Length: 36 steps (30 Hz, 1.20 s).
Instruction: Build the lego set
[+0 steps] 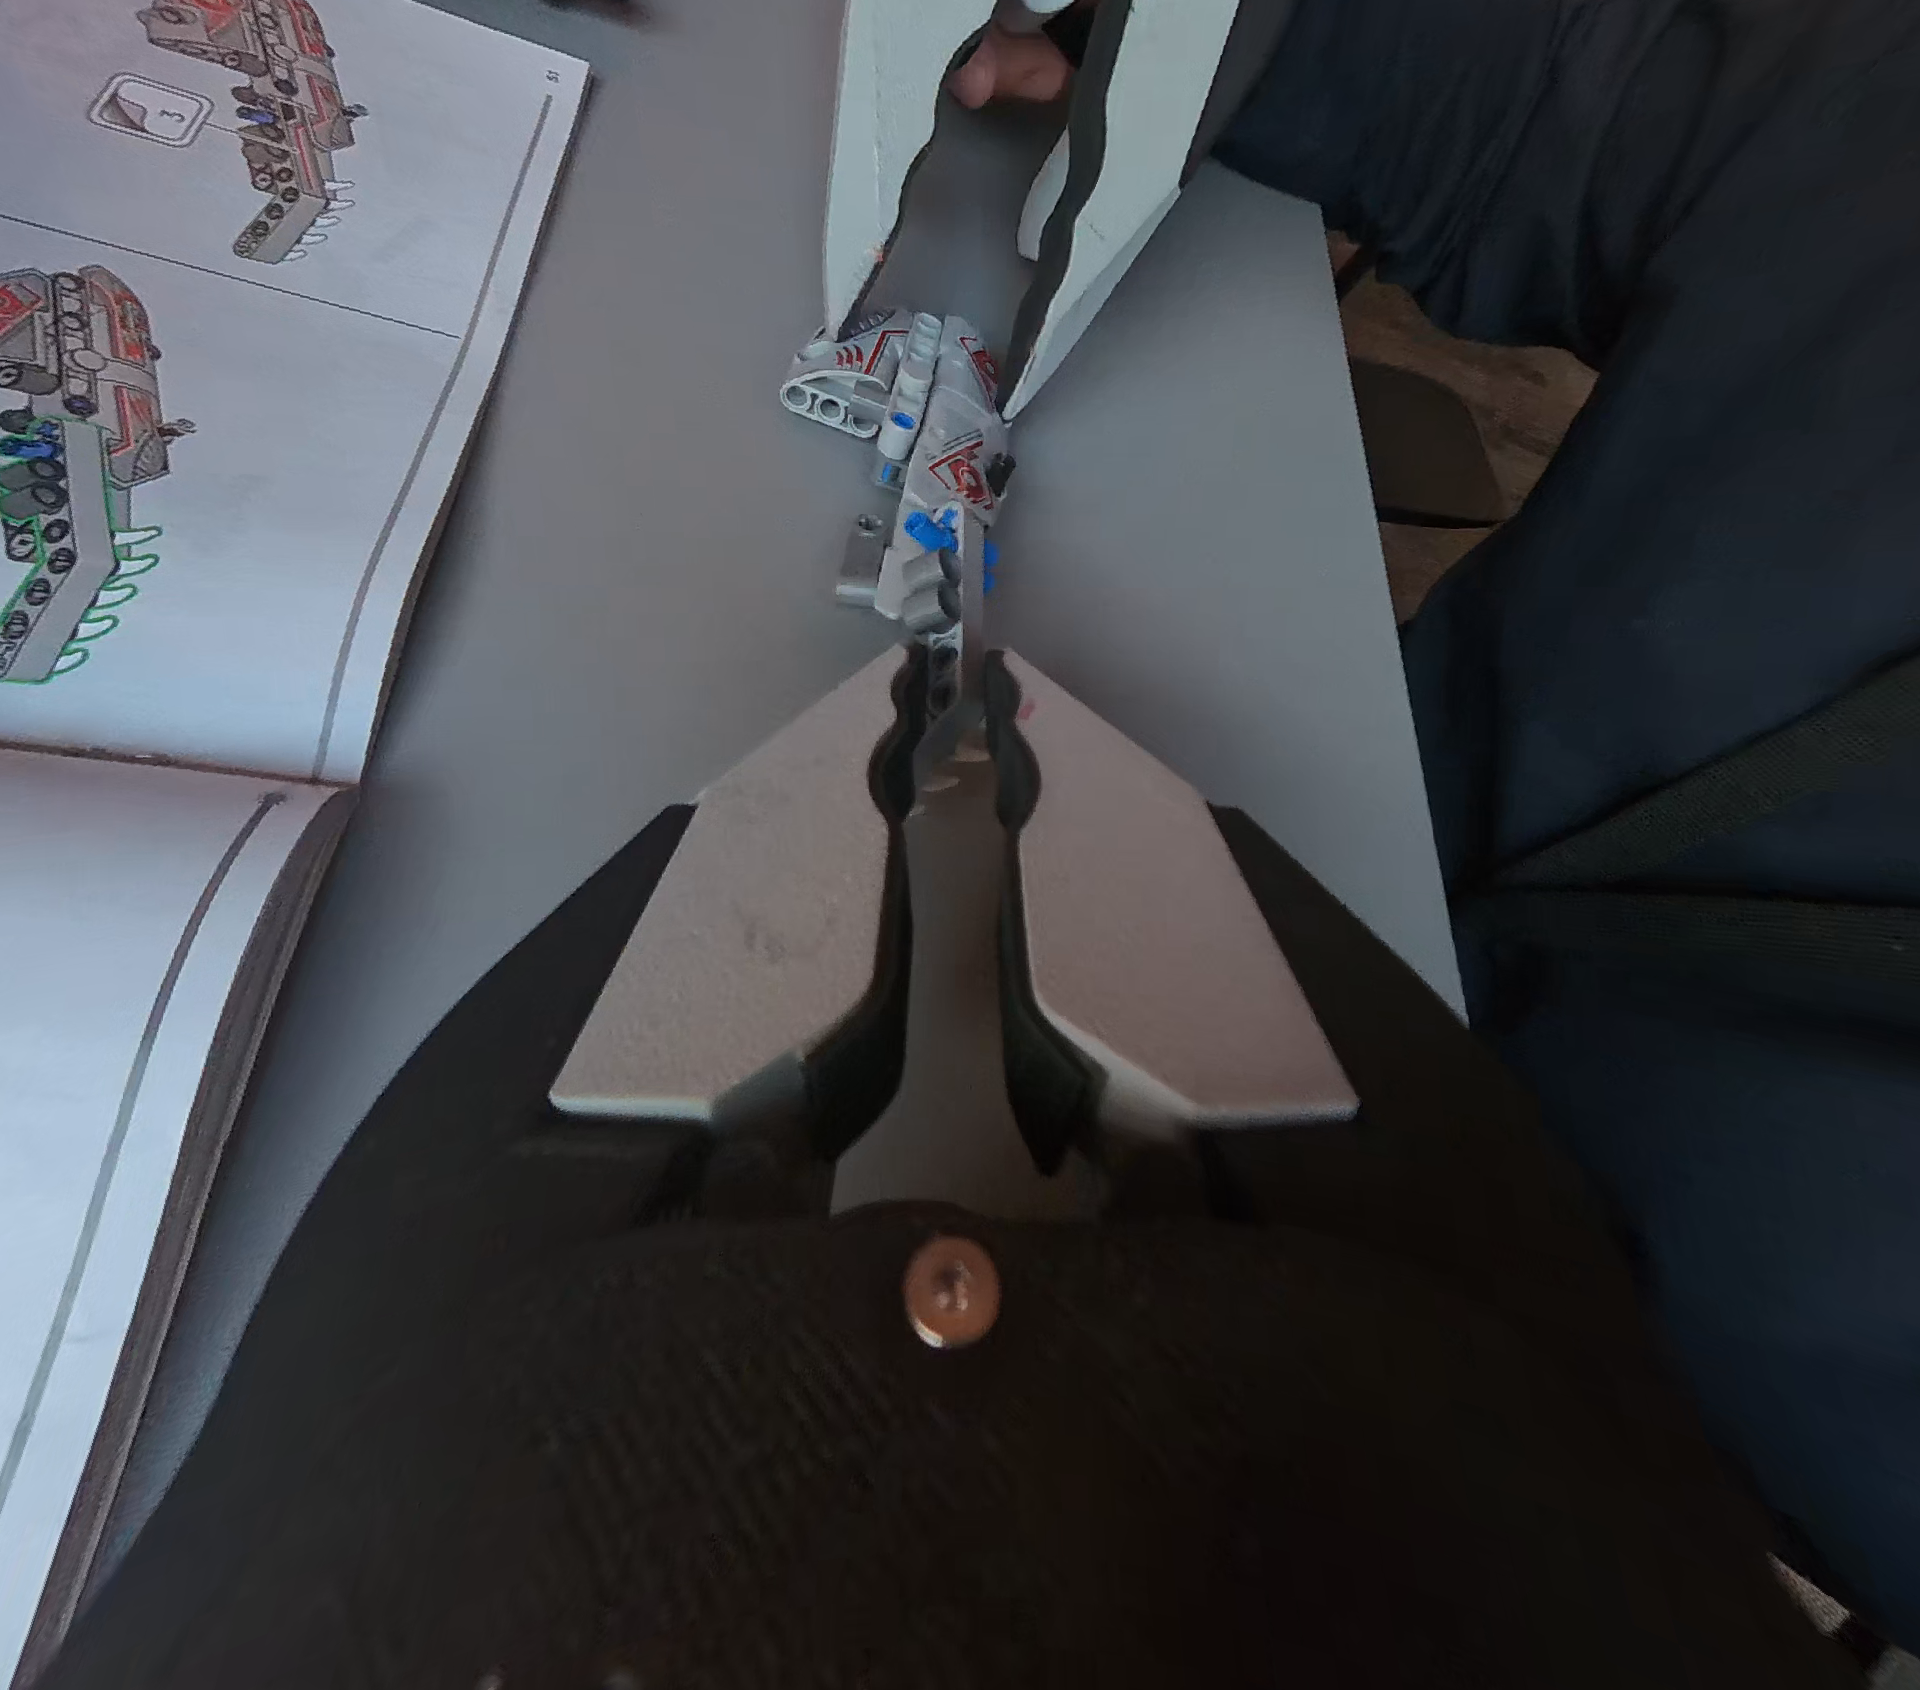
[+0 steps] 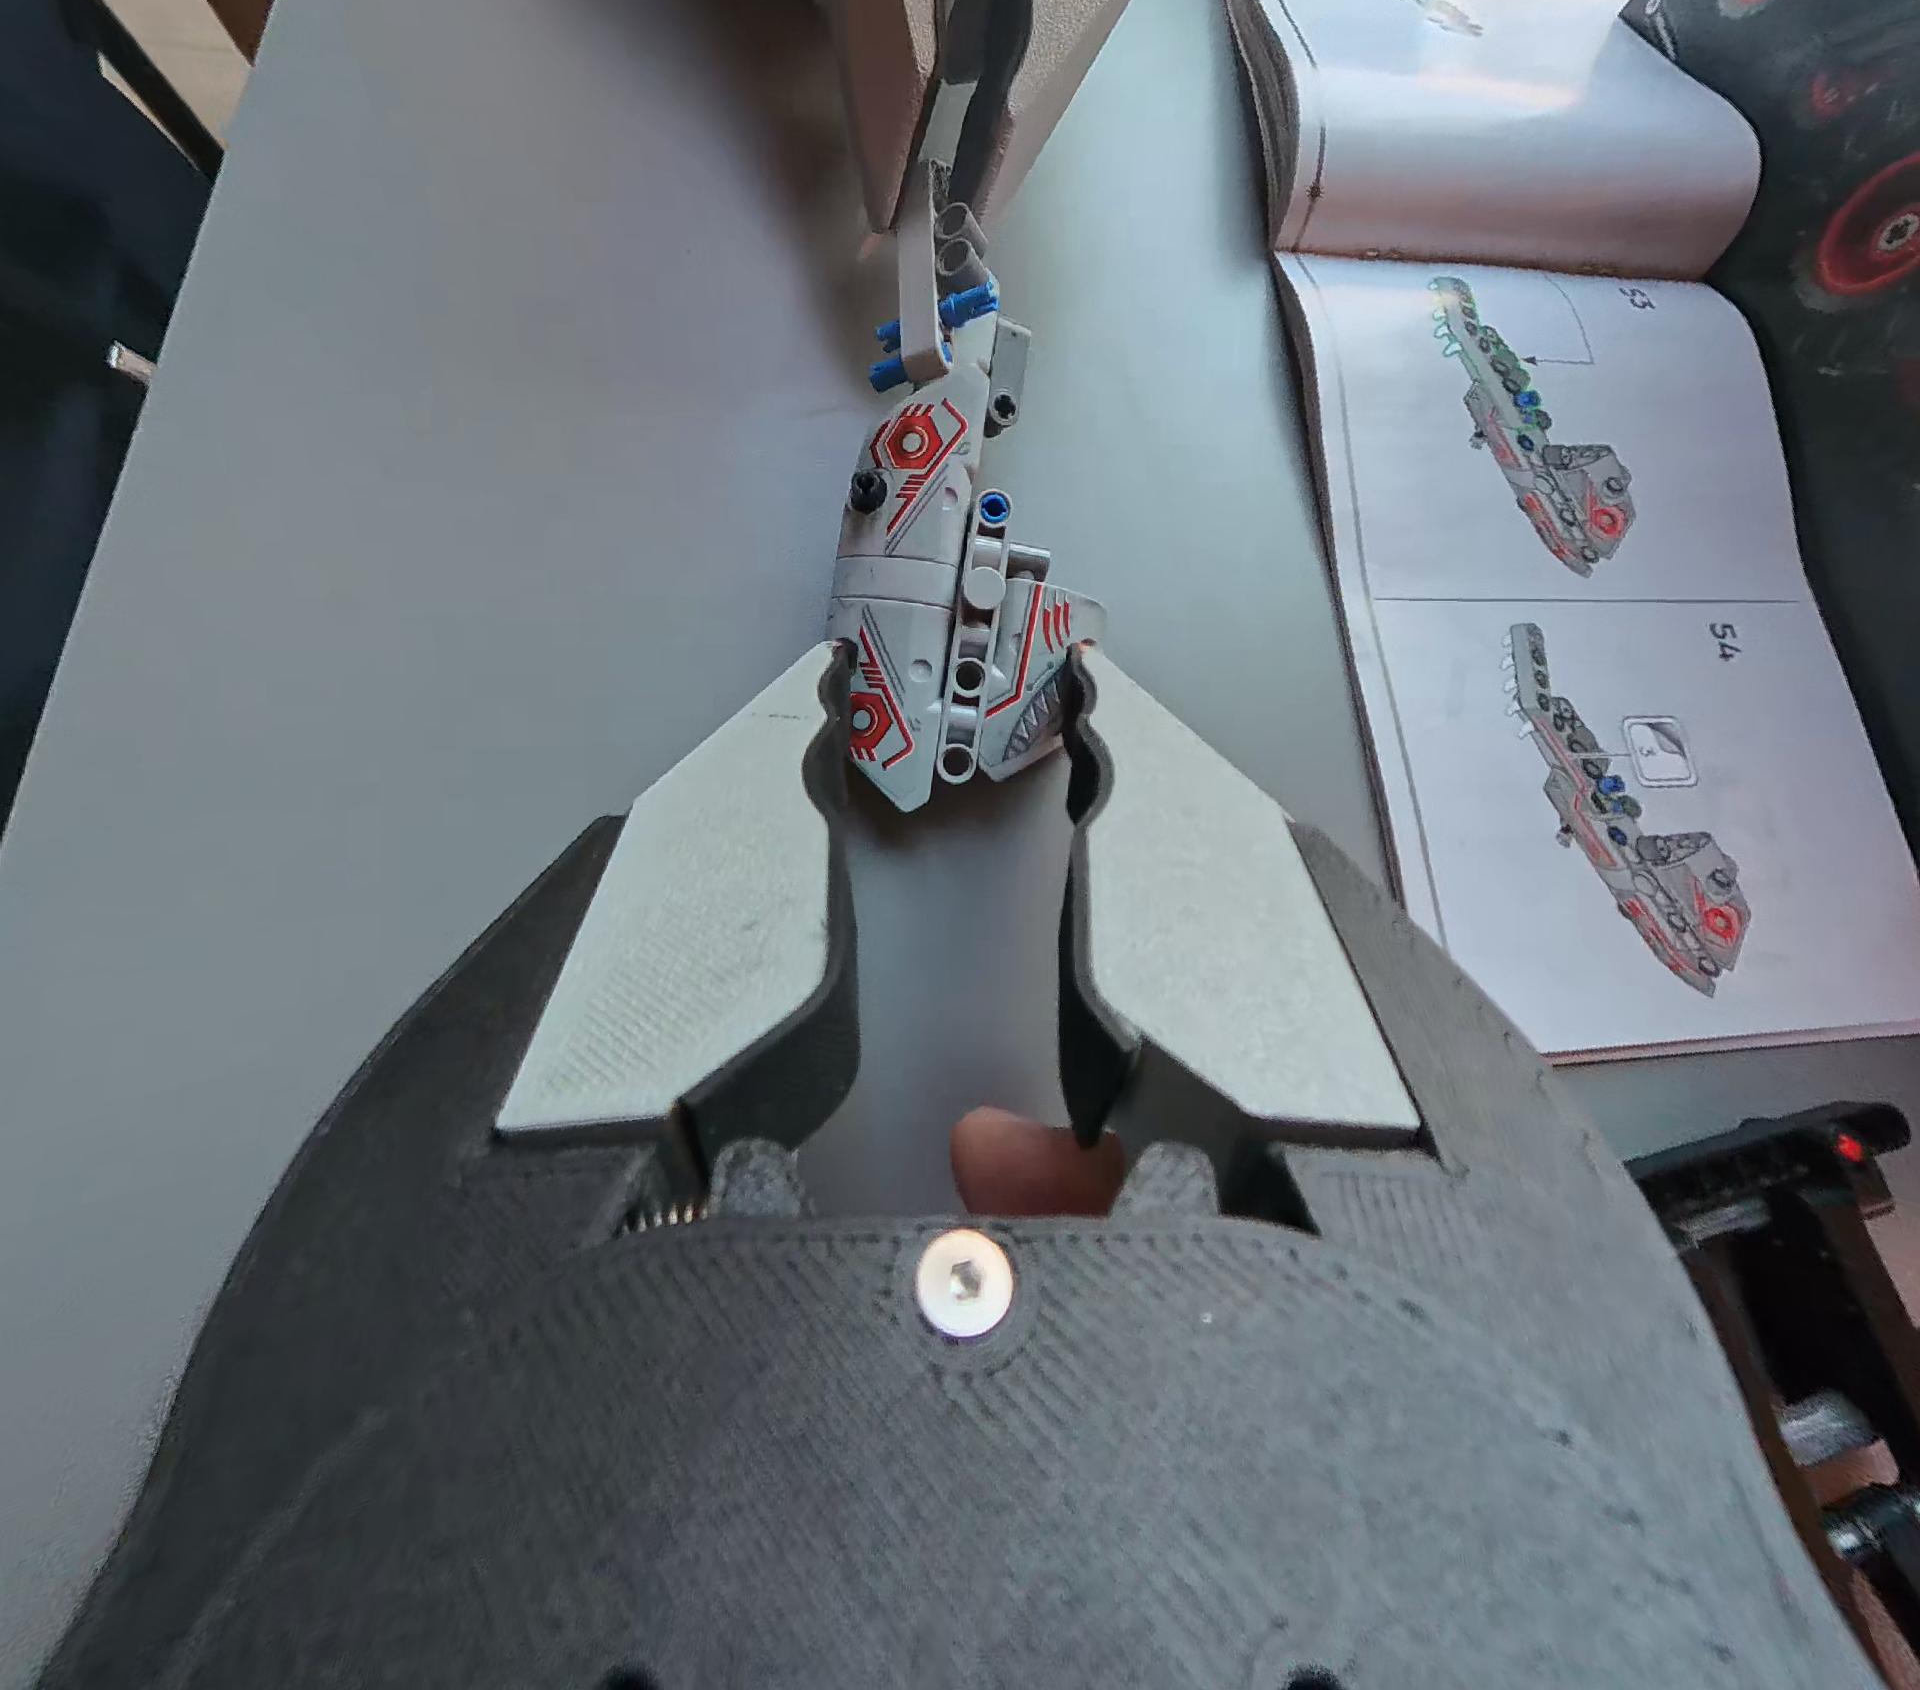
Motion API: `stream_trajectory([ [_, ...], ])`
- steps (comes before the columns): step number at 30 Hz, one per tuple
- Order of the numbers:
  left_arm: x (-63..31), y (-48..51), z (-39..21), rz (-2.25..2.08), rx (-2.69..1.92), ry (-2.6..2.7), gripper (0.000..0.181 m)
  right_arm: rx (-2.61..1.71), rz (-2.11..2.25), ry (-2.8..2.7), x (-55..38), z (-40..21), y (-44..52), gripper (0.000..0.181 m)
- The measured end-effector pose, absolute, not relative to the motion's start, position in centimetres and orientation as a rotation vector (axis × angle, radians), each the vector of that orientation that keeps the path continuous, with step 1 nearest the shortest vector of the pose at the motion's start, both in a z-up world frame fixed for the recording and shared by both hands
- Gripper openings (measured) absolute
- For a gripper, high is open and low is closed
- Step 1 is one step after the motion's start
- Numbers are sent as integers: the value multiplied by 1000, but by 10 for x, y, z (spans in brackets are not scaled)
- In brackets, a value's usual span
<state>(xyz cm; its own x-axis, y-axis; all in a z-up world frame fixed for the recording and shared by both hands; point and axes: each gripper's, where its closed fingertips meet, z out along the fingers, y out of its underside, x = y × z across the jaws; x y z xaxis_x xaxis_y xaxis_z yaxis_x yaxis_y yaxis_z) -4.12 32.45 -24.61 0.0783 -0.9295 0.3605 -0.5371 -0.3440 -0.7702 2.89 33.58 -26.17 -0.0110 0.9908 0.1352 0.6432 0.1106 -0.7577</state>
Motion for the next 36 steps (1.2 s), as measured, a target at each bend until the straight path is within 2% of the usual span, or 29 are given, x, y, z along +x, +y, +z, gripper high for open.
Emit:
stream_trajectory([
  [8, -42, 323, -242, -1207, -1911, 1443, 8, -1498, 616, -1757, 22, -258, 331, 29],
  [13, -52, 326, -239, -1147, -1925, 1463, 8, -1418, 465, -1776, 23, -257, 335, 30],
  [16, -59, 326, -229, -1203, -1929, 1424, 7, -1444, 435, -1752, 24, -255, 340, 45],
  [20, -61, 327, -235, -1231, -1983, 1393, 8, -1537, 533, -1725, 18, -259, 336, 46],
  [23, -63, 323, -242, -1277, -2033, 1401, 8, -1667, 602, -1677, 17, -261, 340, 65],
  [26, -69, 324, -245, -1273, -2048, 1412, 8, -1723, 688, -1653, 20, -259, 338, 78],
  [30, -72, 325, -238, -1307, -2027, 1384, 7, -1817, 994, -1533, 21, -240, 330, 84],
  [33, -71, 326, -235, -1311, -2017, 1373, 7, -1909, 1194, -1450, 21, -236, 326, 78],
  [36, -70, 326, -234, -1308, -2009, 1368, 7, -1976, 1130, -1468, 20, -252, 328, 84],
])
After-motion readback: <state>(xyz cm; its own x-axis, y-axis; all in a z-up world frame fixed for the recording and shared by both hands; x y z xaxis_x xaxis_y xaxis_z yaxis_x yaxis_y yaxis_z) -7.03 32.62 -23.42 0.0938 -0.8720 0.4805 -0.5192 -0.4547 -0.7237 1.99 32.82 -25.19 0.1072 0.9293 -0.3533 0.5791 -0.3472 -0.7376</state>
